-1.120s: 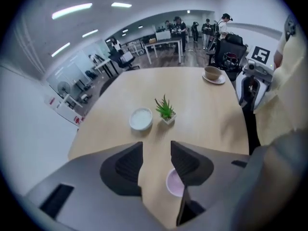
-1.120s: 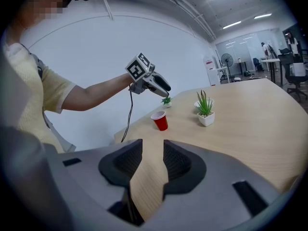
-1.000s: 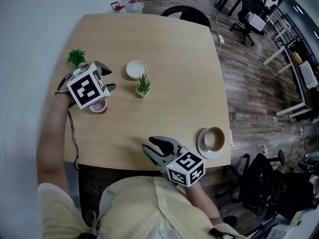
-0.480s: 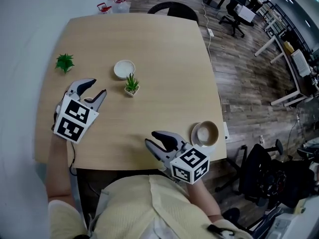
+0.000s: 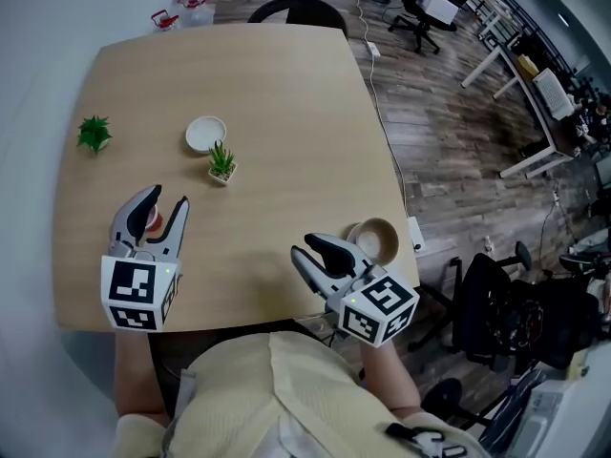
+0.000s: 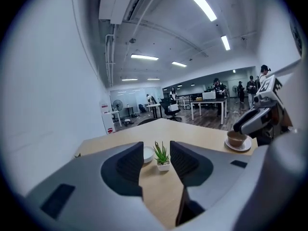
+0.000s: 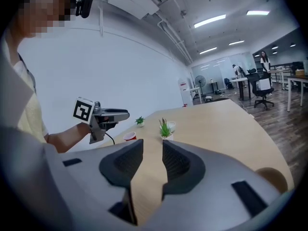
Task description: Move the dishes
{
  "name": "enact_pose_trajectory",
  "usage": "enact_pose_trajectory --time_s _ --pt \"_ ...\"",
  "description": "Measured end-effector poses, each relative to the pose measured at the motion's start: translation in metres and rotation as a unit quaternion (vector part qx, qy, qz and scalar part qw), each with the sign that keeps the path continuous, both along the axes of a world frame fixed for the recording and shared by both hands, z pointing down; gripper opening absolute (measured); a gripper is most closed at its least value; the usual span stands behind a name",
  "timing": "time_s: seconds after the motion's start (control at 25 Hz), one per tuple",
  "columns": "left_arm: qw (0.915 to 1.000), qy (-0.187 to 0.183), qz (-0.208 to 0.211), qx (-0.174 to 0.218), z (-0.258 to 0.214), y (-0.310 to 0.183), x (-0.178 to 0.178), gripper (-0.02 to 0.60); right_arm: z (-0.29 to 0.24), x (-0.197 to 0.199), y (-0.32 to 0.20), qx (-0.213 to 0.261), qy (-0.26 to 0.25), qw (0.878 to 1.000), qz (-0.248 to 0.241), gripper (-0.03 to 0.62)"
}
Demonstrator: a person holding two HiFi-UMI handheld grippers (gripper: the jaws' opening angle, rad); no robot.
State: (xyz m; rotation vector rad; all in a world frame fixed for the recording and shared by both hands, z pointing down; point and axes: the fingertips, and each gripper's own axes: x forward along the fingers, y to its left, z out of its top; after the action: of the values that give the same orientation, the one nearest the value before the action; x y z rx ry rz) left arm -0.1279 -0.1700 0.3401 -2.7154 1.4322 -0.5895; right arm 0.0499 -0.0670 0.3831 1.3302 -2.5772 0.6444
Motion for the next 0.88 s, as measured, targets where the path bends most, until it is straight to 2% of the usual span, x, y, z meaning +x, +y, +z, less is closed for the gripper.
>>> enact_pose_trajectory --time_s 0.28,0.56,0.72,0.88 --pt "0.9965 0.054 0.034 -0.053 0.013 0.025 0.026 0.158 0.003 0.043 0.005 -0.001 0.006 0.998 0.065 0.137" --pt "0.994 0.032 0.084 -0.063 0.037 0.04 0.067 0.158 0.015 0.088 0.005 0.0 0.049 0.99 0.131 0.136" --pt "0.9906 0.033 0.103 -0.083 0.053 0.048 0.083 0.152 0.02 0.125 0.01 -0.001 0.087 0.979 0.183 0.137" --pt "0.9879 0.032 0.117 -0.096 0.066 0.053 0.091 0.143 0.027 0.17 0.016 -0.007 0.13 0.959 0.25 0.137"
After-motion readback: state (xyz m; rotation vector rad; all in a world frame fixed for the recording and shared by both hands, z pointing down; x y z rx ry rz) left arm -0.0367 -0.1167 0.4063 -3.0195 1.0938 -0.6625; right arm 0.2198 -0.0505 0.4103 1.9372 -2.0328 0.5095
